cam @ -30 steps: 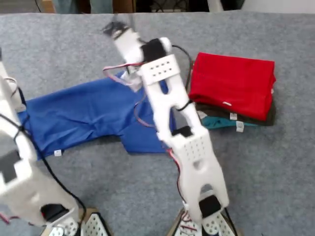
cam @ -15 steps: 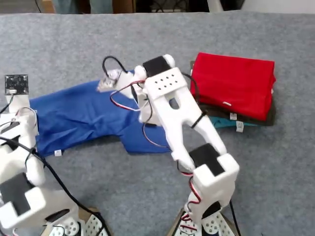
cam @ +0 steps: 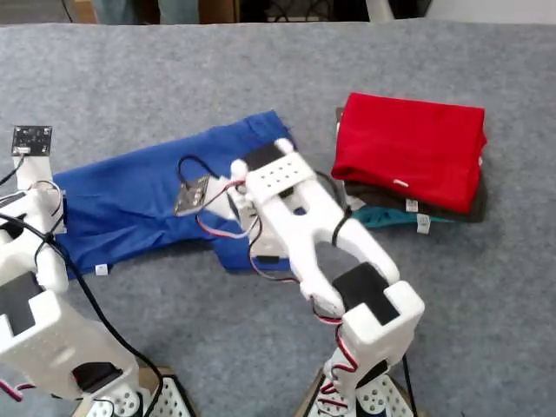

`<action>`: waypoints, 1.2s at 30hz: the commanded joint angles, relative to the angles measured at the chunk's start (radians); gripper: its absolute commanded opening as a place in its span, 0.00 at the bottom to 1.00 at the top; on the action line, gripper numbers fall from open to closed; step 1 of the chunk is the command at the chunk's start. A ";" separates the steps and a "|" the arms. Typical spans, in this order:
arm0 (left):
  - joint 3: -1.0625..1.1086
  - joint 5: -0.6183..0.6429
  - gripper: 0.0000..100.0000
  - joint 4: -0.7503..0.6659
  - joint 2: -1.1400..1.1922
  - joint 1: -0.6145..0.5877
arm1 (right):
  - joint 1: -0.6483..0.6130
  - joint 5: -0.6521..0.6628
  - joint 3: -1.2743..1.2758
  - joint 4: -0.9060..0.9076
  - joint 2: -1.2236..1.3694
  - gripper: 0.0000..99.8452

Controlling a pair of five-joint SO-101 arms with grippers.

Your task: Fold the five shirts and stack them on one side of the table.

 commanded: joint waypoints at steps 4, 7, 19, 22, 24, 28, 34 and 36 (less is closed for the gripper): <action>-0.036 -0.002 0.03 0.006 0.005 -0.007 | -0.023 0.011 0.139 -0.150 -0.157 0.20; -0.036 -0.002 0.03 0.006 0.005 -0.007 | -0.028 0.011 0.214 -0.224 -0.148 0.25; -0.036 -0.002 0.03 0.006 0.005 -0.008 | -0.015 0.009 0.257 -0.413 0.087 0.23; -0.036 -0.002 0.03 0.006 0.005 -0.008 | 0.025 0.009 0.223 -0.436 0.110 0.09; -0.036 -0.002 0.03 0.006 0.005 -0.008 | 0.055 0.009 0.217 -0.470 0.110 0.01; -0.038 -0.002 0.03 0.006 0.005 -0.008 | 0.087 0.009 0.200 -0.537 0.110 0.01; -0.038 -0.002 0.03 0.006 0.005 -0.008 | 0.084 0.011 -0.099 -0.255 0.124 0.01; -0.038 -0.002 0.03 0.006 0.005 -0.008 | 0.089 0.011 -0.246 -0.153 0.165 0.01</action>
